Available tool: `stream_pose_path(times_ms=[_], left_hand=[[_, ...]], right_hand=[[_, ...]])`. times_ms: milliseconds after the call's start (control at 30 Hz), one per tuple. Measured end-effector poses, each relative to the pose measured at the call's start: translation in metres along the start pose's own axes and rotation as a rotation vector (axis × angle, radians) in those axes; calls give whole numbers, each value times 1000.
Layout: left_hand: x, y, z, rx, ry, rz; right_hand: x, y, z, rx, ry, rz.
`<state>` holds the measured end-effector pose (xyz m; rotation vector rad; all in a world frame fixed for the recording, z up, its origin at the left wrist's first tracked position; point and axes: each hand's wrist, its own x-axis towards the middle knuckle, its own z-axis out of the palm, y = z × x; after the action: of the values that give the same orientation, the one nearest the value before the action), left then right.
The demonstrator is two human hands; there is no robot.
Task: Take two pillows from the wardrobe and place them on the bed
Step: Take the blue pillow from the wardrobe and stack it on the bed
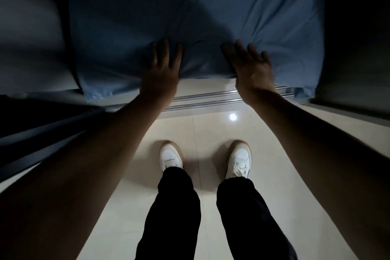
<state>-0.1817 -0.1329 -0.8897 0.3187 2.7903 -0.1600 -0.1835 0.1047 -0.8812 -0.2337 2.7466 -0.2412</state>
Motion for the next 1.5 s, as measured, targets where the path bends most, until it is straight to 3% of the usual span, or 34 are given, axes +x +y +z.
stream_pose_path(times_ms=[133,267,633,833,1033,1200,1500], left_hand=[[-36,-4,-55,-160,-14,24],[-67,8,-75,-38,-44,48],[-109,37,-141,-98,-79,213],[-143,53,-214,-159,-114,265],[-205,68,-255,-125,-170,345],[-249,112,-271,-65,-203,536],[-386,247,-333,50,-214,762]], right_hand=[[-32,-10,-48,130,-14,-32],[-81,-11,-77,290,35,-9],[-175,-1,-131,302,-1,94],[-234,-9,-184,263,-150,203],[-322,-33,-211,385,-105,263],[-424,-38,-202,574,3,385],[-630,-18,-193,598,-125,626]])
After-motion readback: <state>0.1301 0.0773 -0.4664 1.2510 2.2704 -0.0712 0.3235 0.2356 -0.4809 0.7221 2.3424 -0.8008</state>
